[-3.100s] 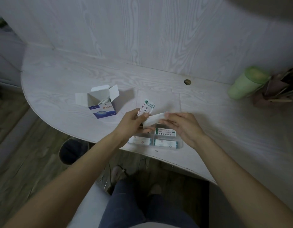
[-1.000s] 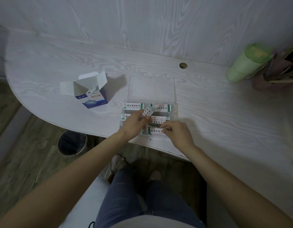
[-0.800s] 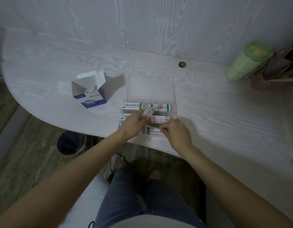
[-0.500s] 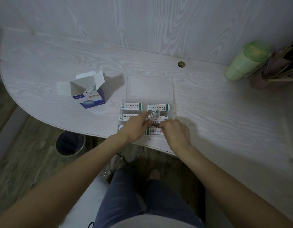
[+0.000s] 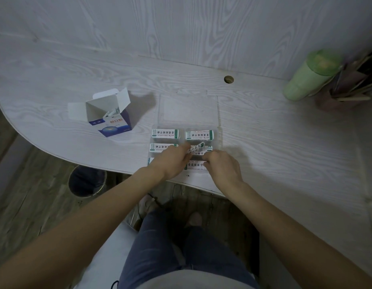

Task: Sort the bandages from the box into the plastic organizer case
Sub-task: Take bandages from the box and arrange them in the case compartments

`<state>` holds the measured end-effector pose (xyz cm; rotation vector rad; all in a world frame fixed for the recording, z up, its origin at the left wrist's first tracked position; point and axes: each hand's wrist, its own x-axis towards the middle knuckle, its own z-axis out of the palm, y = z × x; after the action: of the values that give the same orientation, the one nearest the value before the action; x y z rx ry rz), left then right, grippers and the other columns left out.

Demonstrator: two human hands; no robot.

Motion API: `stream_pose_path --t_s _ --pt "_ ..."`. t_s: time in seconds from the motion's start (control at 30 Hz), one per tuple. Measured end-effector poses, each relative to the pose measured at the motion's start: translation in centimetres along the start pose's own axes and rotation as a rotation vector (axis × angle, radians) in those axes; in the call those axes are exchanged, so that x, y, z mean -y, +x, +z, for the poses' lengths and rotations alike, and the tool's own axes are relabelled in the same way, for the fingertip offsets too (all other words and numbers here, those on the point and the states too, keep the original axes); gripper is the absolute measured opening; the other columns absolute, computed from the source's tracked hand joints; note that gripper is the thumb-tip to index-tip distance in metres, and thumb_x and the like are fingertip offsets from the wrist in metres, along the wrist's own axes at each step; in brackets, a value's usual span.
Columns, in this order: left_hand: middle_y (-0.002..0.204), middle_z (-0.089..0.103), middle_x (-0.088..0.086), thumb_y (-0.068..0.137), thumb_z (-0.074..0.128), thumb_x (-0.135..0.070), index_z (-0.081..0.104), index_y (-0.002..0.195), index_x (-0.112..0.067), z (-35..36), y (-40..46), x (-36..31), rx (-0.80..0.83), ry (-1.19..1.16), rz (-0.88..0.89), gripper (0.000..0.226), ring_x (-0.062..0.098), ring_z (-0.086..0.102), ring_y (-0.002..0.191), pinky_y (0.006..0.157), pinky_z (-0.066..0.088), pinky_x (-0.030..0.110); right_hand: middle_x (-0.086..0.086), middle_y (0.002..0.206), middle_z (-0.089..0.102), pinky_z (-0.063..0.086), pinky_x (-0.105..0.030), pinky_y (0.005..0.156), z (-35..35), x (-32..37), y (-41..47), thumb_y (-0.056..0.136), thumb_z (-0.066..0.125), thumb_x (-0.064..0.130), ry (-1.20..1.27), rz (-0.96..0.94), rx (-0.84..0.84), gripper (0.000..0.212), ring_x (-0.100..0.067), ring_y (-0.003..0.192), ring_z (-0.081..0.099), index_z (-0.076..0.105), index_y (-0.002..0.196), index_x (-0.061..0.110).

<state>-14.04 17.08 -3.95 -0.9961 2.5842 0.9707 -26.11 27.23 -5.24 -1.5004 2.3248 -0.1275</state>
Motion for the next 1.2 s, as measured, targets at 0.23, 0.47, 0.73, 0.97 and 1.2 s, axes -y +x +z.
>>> stream_pose_path --t_s 0.23,0.47,0.73,0.97,1.2 --pt "0.102 0.064 0.018 0.102 0.036 -0.025 0.043 0.121 -0.009 -0.1 0.2 0.0 0.031 0.019 -0.003 0.026 0.028 0.059 0.082 0.066 0.041 0.032 -0.003 0.098 0.070 0.051 -0.033 0.071 -2.3 -1.9 -0.7 0.095 0.049 0.010 0.241 0.152 -0.068 0.025 -0.022 0.089 0.063 0.071 0.104 0.019" --pt "0.104 0.064 0.019 0.102 0.036 -0.024 0.045 0.120 -0.008 -0.1 0.5 -0.3 0.042 -0.002 -0.011 0.026 0.027 0.058 0.082 0.068 0.042 0.031 -0.010 0.089 0.071 0.056 -0.039 0.071 -2.1 -1.5 -0.5 0.092 0.048 0.005 0.201 0.139 0.059 0.025 -0.024 0.074 0.067 0.072 0.099 0.009" --pt "0.109 0.064 0.018 0.102 0.036 -0.025 0.042 0.124 -0.010 -0.1 0.4 -0.3 0.049 0.012 -0.019 0.027 0.031 0.061 0.093 0.070 0.042 0.032 -0.008 0.088 0.067 0.047 -0.031 0.063 -1.8 -1.3 -0.3 0.091 0.045 0.007 -0.028 0.040 0.070 0.025 -0.027 0.076 0.063 0.067 0.100 0.013" --pt "0.106 0.063 0.018 0.102 0.036 -0.024 0.044 0.118 -0.008 -0.2 0.2 -0.5 0.044 0.011 -0.013 0.024 0.026 0.057 0.083 0.067 0.039 0.031 -0.006 0.109 0.066 0.049 -0.033 0.072 -1.3 -1.3 -0.2 0.093 0.045 0.008 -0.101 -0.122 0.134 0.034 -0.027 0.094 0.063 0.062 0.119 0.020" --pt "0.108 0.063 0.018 0.102 0.036 -0.023 0.043 0.124 -0.010 -0.1 0.3 -0.3 0.047 0.000 -0.012 0.027 0.030 0.060 0.090 0.070 0.041 0.032 -0.005 0.110 0.065 0.049 -0.033 0.075 -1.2 -1.3 0.0 0.093 0.046 0.007 -0.015 -0.086 0.121 0.034 -0.024 0.096 0.062 0.064 0.119 0.021"
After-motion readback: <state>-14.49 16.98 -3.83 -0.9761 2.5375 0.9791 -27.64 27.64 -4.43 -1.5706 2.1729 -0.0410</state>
